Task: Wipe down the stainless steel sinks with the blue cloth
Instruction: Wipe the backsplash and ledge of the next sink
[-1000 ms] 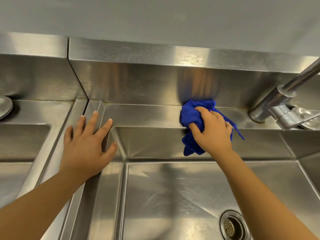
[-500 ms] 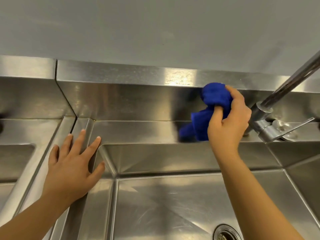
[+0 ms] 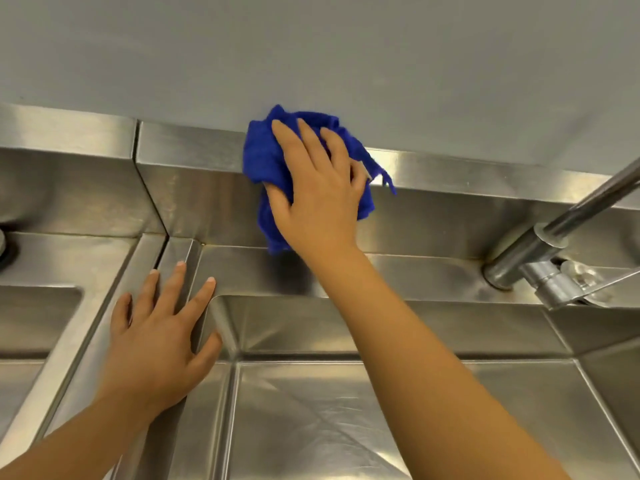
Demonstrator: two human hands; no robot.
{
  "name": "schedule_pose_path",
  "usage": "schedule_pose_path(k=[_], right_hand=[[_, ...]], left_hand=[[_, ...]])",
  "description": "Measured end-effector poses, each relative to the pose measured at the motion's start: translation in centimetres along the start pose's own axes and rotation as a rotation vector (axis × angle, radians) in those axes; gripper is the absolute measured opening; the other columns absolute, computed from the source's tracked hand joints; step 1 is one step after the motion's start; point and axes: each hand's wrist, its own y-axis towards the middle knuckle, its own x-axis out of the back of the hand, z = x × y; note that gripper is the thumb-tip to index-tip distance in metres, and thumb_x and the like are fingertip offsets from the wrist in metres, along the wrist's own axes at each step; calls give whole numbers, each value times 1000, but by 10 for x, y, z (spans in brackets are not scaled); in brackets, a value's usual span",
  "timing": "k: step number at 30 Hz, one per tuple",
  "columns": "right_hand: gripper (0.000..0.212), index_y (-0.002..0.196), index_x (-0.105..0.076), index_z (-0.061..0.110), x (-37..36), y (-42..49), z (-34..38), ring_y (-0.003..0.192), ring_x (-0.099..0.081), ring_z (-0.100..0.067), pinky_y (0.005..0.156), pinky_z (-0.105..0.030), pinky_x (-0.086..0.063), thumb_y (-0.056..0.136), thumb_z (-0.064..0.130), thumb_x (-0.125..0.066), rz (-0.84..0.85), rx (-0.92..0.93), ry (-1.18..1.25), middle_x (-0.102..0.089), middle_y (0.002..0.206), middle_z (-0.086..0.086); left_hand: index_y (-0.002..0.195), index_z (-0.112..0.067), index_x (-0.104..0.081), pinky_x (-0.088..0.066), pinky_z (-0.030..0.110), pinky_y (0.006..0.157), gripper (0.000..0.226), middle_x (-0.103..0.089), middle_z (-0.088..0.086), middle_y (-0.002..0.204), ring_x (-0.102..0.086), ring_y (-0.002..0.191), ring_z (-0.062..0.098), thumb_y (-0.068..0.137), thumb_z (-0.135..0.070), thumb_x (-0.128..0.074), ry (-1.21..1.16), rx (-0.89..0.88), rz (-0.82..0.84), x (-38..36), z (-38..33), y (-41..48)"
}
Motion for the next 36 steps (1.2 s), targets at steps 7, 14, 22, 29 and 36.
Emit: schedule_pose_path(k=[7,14,22,29,36], right_hand=[[57,141,-46,23,5,-5,-13,139,-33,-28,107,-54,-30,84,24,-53,-21,-127,-1,-46,146,1],[58,139,-48,26,-38,4,82,139,-29,-27,110,-56,-19,83,20,-64,96,-45,64,-44,147,0],[60,137,-48,27,-20,9,42,133,-36,-22,100,-42,-25,78,22,-58,122,93,26,-49,141,5],[63,132,-50,28,-26,2,68,139,-24,-23,109,-52,-18,73,7,-57,-32,-354,120,-47,142,8],[59,135,-52,25,-30,-5,62,134,-36,-28,102,-48,-24,78,14,-62,113,90,44,-49,143,0]], left_hand=[[138,-26,-51,-31,63,103,70,-40,15,149,-38,134,44,77,-57,-37,11,-10,-21,1,-2,2],[136,-23,-54,-28,63,105,69,-40,16,149,-35,136,44,77,-55,-38,-2,0,-31,1,-3,1],[140,-27,-49,-26,61,108,69,-36,14,152,-31,139,41,78,-54,-37,-14,6,-18,2,-4,0],[138,-25,-52,-27,61,108,69,-38,14,151,-32,138,41,78,-54,-39,-2,2,-32,1,-4,0],[140,-26,-49,-23,62,110,70,-34,13,153,-28,140,41,78,-54,-34,-27,7,-13,1,-4,0]])
